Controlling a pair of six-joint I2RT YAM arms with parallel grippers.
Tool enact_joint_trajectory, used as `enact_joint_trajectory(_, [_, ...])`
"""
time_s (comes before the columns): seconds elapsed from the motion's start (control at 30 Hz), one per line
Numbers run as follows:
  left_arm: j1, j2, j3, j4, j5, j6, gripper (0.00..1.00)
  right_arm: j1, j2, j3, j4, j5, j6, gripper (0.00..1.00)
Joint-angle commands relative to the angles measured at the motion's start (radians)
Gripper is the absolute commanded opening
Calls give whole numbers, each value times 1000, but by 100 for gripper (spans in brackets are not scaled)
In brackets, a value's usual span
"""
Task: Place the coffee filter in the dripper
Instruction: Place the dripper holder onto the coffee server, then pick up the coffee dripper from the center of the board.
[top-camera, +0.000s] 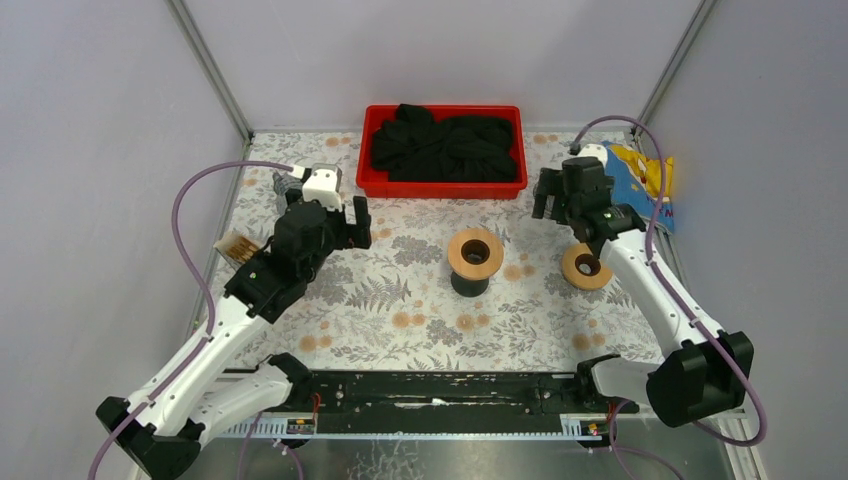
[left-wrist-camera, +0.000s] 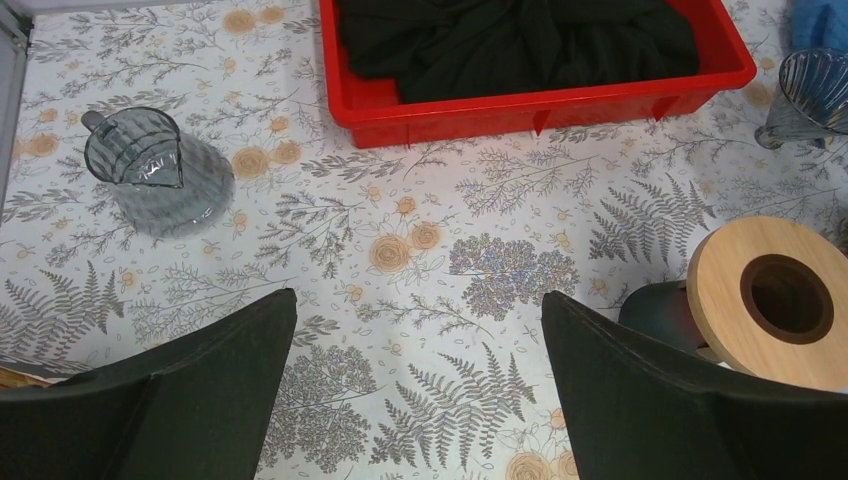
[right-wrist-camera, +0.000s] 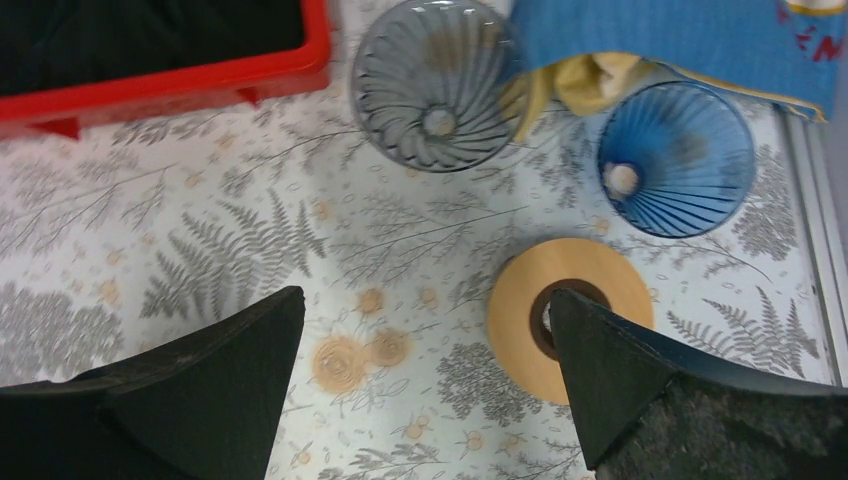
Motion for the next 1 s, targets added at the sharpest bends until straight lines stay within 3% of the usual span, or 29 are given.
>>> enact_joint_trajectory(0.0, [12, -41, -25, 29, -16, 17, 100, -84, -24, -21, 78, 42, 28, 99])
enact_joint_trajectory(0.47, [83, -78, -51, 56, 107, -5, 100, -417, 73, -91, 231, -87, 104, 99])
enact_joint_trajectory(0.67, [88, -87, -55, 59, 112, -5, 100, -514, 159, -83, 275, -127, 109, 92])
enact_joint_trajectory(0.97, [89, -86, -57, 60, 117, -6, 100, -662, 288, -63, 317, -284, 116, 72])
